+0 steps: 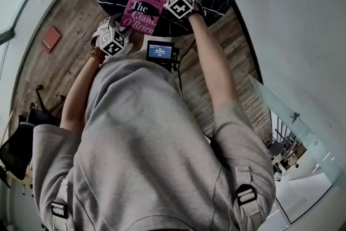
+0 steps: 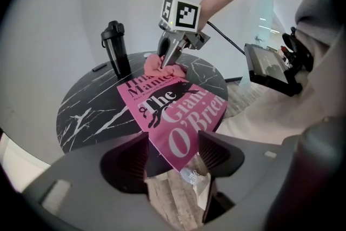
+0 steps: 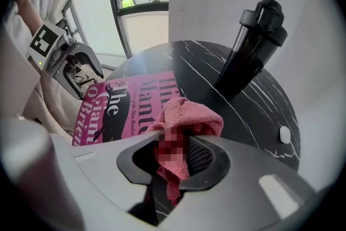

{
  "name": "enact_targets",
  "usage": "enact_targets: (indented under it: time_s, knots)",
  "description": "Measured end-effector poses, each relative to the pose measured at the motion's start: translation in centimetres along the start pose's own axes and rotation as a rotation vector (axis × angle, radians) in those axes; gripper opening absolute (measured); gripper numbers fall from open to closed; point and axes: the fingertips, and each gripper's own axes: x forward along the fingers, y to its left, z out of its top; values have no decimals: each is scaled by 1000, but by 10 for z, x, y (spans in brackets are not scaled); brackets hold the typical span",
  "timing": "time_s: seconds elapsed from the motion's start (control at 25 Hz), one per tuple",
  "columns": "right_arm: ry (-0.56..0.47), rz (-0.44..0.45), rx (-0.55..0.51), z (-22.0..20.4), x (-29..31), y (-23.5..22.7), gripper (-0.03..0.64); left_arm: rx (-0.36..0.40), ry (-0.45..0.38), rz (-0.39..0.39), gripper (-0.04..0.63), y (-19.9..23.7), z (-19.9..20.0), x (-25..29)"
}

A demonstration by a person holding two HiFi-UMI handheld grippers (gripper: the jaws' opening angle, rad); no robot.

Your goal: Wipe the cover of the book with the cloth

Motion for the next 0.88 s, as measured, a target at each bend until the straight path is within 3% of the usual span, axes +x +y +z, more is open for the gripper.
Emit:
enact_targets:
  time_s: [0.28, 0.6, 0.76, 0.8, 0.88]
  knots:
    - [4, -4, 12, 1, 0, 2, 101, 39, -18, -32, 225, -7, 1, 0]
    - [6, 14, 7, 0, 0, 7, 100, -36, -9, -24, 267, -3, -3, 0]
    - [18, 11, 5, 0, 2, 6, 100, -37, 7, -68, 280, -9, -6, 1]
    - [19, 13, 5, 0, 2, 6, 100, -34, 12, -76, 314, -12, -6, 1]
    - [20, 13, 8, -1, 1, 7, 100, -16, 19, -66, 297, -13, -7, 2]
